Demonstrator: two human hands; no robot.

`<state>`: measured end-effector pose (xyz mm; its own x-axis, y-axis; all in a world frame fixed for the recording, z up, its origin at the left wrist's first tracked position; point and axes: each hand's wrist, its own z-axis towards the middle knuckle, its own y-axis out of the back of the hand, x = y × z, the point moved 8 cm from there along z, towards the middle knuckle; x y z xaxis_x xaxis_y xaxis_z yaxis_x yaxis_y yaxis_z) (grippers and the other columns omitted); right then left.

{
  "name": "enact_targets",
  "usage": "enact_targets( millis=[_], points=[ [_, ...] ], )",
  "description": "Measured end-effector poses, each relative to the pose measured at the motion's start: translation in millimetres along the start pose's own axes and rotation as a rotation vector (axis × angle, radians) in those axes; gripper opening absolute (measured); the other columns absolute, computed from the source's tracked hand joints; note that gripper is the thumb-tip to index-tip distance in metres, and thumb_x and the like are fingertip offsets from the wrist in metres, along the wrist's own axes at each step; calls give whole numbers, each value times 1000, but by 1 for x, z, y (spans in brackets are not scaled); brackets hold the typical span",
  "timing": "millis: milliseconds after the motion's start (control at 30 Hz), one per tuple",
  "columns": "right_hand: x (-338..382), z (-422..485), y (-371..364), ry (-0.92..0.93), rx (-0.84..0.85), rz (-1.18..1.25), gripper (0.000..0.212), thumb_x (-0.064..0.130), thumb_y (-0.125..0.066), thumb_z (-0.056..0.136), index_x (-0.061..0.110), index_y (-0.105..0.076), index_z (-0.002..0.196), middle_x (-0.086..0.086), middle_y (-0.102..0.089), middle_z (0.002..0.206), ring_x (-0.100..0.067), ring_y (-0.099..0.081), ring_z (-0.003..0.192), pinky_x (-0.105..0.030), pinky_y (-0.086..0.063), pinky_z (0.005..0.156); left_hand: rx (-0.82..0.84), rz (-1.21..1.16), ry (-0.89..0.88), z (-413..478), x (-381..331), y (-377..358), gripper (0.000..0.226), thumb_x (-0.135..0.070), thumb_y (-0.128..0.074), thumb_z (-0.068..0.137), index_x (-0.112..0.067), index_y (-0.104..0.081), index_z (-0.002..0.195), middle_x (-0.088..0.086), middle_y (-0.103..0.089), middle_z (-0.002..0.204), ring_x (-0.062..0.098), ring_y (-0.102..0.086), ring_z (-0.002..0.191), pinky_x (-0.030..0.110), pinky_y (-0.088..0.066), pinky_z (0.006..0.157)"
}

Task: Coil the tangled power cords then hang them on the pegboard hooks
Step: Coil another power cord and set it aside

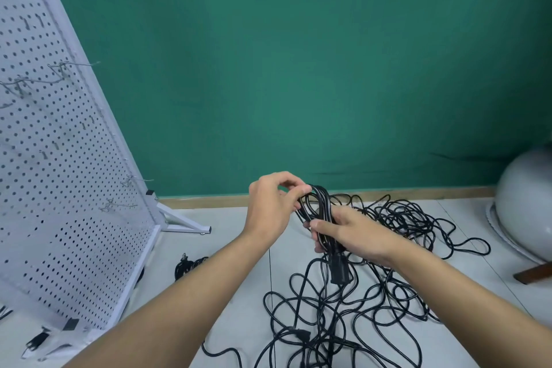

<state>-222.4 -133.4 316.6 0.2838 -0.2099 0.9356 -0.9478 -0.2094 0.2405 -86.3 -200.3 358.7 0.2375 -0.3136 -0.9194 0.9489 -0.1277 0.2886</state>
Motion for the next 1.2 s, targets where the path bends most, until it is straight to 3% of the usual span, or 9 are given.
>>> enact_targets(
  millis=[233,300,400,500,600,700,800,933,1200],
  points=[
    [-2,6,18,-17,-188,53,18,17,-57,105,9,-62,90,-2,-60,79,-15,-57,66,-28,-53,68,121,-102,136,-1,18,-9,12,-29,-71,96,-21,-67,104,6,-71,96,22,-74,76,36,-63,74],
    [0,8,27,6,-227,228,15,16,-57,105,5,-63,98,-4,-60,82,-15,-57,66,-31,-54,70,278,-18,219,-6,37,-21,13,-20,-64,99,-22,-63,112,5,-70,107,25,-72,93,41,-58,86],
    [5,6,35,43,-233,409,17,16,-56,105,2,-65,107,-1,-62,80,-14,-60,66,-32,-56,76,629,212,162,-24,56,-45,44,-1,-57,93,-22,-61,132,-2,-67,126,16,-64,117,29,-51,102],
    [8,3,36,62,-209,477,18,16,-56,105,2,-66,110,0,-63,80,-14,-60,70,-35,-56,85,814,412,71,-40,65,-63,52,-5,-60,94,-28,-55,141,-8,-58,144,7,-51,132,22,-39,108],
    [8,2,39,71,-208,500,18,16,-55,106,2,-66,109,0,-62,80,-14,-60,72,-36,-57,84,779,454,37,-38,69,-68,30,-20,-62,100,-30,-58,128,-5,-62,138,14,-55,129,35,-40,114],
    [3,2,50,69,-274,463,16,16,-55,106,3,-65,105,-2,-61,80,-14,-61,70,-36,-58,83,696,443,71,-30,72,-62,9,-21,-61,102,-29,-57,101,0,-74,101,24,-69,95,45,-54,92],
    [-4,-2,66,43,-424,112,19,21,-55,106,5,-62,99,-4,-62,83,-18,-66,69,-31,-60,73,598,380,41,-21,61,-52,7,-22,-68,99,-22,-65,93,-2,-67,83,10,-71,67,42,-57,74],
    [-9,0,63,20,-413,-129,24,23,-54,106,8,-58,88,-2,-65,71,-17,-67,61,-42,-60,74,435,413,-306,-14,18,-43,3,-25,-74,95,-22,-75,95,-9,-58,93,3,-58,85,19,-43,78],
    [-3,-1,20,-35,-100,-151,18,24,-48,110,11,-60,107,-12,-78,100,-27,-78,85,-36,-58,76,214,337,-467,-8,-8,-23,21,-19,-86,81,-16,-66,88,-8,-58,89,10,-57,81,25,-47,71]
  ],
)
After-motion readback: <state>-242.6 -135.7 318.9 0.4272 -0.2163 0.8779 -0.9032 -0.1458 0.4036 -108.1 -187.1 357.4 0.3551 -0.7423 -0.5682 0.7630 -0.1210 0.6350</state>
